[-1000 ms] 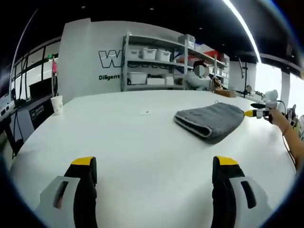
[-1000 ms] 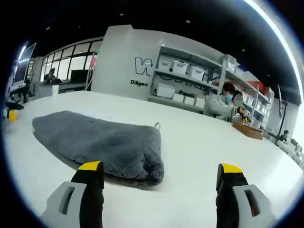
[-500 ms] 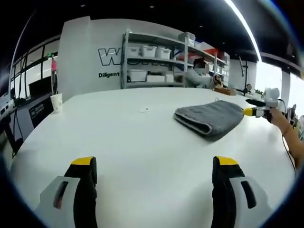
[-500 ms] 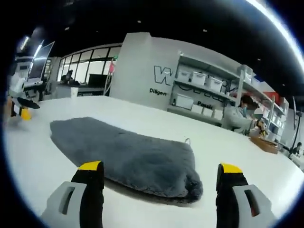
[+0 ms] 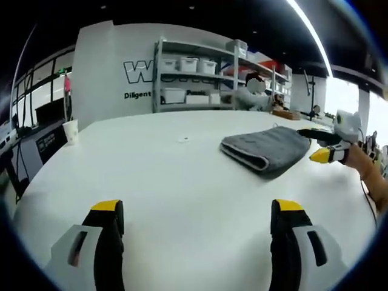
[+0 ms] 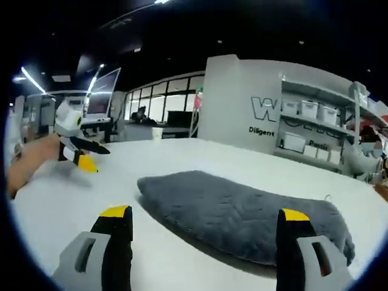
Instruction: Open the folded towel by lifting each exposed corner and separating the folded layers until the towel lies flat within the target outline without major curled edges
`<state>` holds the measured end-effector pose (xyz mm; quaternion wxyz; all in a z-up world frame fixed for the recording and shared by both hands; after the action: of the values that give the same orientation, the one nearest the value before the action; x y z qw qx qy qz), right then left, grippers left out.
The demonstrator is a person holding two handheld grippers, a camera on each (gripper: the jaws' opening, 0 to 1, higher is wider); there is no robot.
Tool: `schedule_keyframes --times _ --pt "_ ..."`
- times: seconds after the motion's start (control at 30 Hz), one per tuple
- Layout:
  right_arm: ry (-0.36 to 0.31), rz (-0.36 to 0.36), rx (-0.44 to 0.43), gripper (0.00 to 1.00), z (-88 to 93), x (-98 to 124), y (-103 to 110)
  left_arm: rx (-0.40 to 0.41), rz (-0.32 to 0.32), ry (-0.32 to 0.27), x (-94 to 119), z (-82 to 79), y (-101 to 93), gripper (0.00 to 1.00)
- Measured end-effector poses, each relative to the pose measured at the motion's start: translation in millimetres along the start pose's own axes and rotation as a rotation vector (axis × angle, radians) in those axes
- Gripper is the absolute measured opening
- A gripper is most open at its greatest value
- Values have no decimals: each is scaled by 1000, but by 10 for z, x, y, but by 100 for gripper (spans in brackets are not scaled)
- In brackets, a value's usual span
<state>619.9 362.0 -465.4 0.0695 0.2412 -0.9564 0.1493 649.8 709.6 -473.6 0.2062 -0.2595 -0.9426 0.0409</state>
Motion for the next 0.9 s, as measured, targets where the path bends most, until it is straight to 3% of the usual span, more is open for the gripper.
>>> schedule_keyframes --times 0.2,0.4,0.6,0.9 --pt "7 -83 25 99 25 -105 238 -5 4 5 -3 1 -15 98" --pt "23 -147 101 89 28 -200 471 -9 7 2 3 -9 -30 98" --pt "-3 -163 148 76 -50 -244 604 -10 12 -2 9 -13 -45 98" --pt "6 -176 184 68 -79 -380 688 -8 15 -3 13 -21 -30 98"
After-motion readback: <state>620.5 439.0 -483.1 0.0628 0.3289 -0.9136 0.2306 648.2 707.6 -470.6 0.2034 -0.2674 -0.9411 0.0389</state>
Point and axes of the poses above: the point that each gripper's makers call its tool centre point, and the gripper's own axes: x roughly backward along the fingers, y roughly to its left, z roughly out of its underside, the point moved 8 cm from there along x, roughly backward along the fingers, and after that the axes turned 9 degrees about x, right-handed, at the moved point
